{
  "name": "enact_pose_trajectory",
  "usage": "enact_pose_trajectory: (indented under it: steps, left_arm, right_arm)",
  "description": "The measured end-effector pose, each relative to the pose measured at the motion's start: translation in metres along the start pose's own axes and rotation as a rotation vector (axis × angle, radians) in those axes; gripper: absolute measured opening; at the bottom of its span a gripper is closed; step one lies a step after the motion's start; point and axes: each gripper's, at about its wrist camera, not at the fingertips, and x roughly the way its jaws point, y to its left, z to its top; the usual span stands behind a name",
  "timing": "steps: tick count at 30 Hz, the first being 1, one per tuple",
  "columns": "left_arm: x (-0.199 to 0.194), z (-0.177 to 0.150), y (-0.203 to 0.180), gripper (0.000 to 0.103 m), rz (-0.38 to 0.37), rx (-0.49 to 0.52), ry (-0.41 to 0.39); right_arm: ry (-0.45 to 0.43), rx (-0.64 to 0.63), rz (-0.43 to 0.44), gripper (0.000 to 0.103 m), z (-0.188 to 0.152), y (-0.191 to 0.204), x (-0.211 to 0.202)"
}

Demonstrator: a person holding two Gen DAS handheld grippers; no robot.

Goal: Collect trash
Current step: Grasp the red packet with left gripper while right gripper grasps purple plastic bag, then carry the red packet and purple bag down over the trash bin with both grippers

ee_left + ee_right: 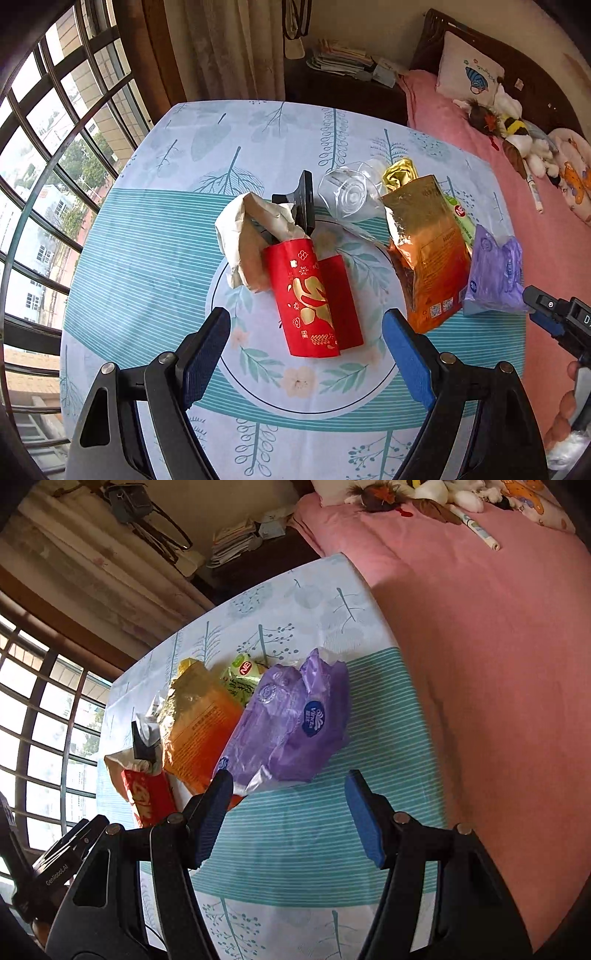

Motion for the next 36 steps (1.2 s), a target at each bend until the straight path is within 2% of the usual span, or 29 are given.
enact_pose_trajectory:
  steps: [7, 11, 13, 14, 15, 19, 21, 24, 31, 36]
  left_arm:
    - [0.044, 0.006, -0.001, 0.073, 0.041, -0.001, 0.079]
    - [0.059, 0.008, -0.002, 0.061, 0.034, -0.012, 0.113]
    - [0.062, 0.006, -0.001, 0.052, 0.031, -0.011, 0.125]
    - [0.064, 0.006, -0.002, 0.044, 0.028, -0.007, 0.132]
    - [0.065, 0.006, -0.003, 0.037, 0.027, -0.001, 0.136]
    - [0.061, 0.003, -0.004, 0.024, 0.024, 0.004, 0.121]
    - [0.055, 0.001, -0.003, 0.018, 0.017, 0.002, 0.113]
    - [0.042, -0.004, 0.002, 0.014, 0.010, 0.001, 0.099]
    - [-0.005, -0.026, 0.007, 0.013, -0.036, 0.019, 0.051]
    - [-0.046, -0.049, 0.013, 0.013, -0.074, 0.051, 0.009]
  right_arm:
    - [0.081, 0.018, 0.015, 0.060, 0.001, -0.005, 0.043]
    - [0.100, 0.026, 0.031, 0.059, -0.003, -0.007, 0.053]
    - [0.103, 0.029, 0.032, 0.051, -0.004, -0.009, 0.056]
    - [0.102, 0.027, 0.033, 0.043, -0.005, -0.009, 0.056]
    - [0.099, 0.028, 0.037, 0.040, -0.006, -0.010, 0.056]
    - [0.080, 0.025, 0.043, 0.031, -0.008, -0.012, 0.050]
    - [0.068, 0.027, 0.051, 0.019, -0.010, -0.013, 0.045]
    - [0.042, 0.022, 0.054, 0.017, -0.014, -0.015, 0.034]
    - [0.001, -0.022, 0.071, 0.013, -0.035, -0.011, -0.001]
    - [-0.014, -0.067, 0.078, 0.012, -0.064, 0.000, -0.027]
